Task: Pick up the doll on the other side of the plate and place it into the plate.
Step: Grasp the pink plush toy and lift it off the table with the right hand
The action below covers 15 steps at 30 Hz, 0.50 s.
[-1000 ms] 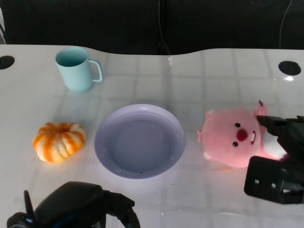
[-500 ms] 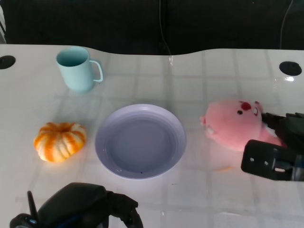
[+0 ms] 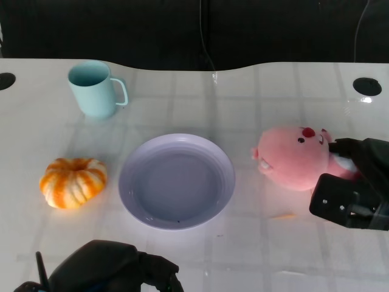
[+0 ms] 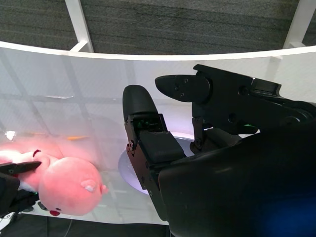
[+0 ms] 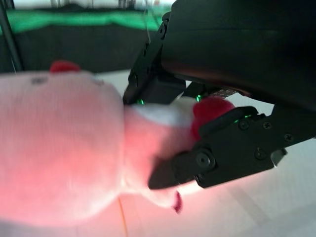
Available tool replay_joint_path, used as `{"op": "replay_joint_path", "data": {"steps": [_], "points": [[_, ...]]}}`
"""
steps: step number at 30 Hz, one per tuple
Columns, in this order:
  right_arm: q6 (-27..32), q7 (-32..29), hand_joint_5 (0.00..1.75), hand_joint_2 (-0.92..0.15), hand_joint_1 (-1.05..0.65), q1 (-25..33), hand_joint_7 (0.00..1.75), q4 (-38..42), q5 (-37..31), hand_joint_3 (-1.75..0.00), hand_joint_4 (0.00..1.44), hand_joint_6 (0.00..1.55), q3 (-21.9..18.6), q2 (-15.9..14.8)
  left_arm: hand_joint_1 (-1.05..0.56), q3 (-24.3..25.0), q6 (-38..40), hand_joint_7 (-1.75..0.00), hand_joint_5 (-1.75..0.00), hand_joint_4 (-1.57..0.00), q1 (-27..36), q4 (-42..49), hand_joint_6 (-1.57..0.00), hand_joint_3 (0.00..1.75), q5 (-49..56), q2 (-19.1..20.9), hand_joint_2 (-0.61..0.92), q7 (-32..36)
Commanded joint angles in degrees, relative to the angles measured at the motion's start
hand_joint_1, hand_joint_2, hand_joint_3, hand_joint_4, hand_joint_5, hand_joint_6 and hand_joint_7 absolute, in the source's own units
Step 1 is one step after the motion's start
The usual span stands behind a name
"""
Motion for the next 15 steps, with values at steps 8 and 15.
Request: {"op": "replay_joint_path", "data": {"steps": [8, 15], "points": [[0.9, -3.3, 1.69, -0.62, -0.19, 0.4, 1.50, 0.6, 1.1, -0.72, 0.80, 0.77, 0.2, -0.1, -0.20, 1.7, -0.2, -0.62, -1.25, -0.71, 0.5, 0.2, -0.86, 0.27, -1.4, 0.5, 0.92, 0.3], [-1.2, -8.5, 1.75, -0.37, -0.19, 2.5, 1.74, -8.0, 8.2, -1.36, 0.91, 0.78, -5.9, 2.8, -0.20, 2.3, 0.8, -0.62, -1.24, -0.70, 0.9, -0.9, -0.86, 0.28, -1.6, 1.0, 0.92, -0.7]]}}
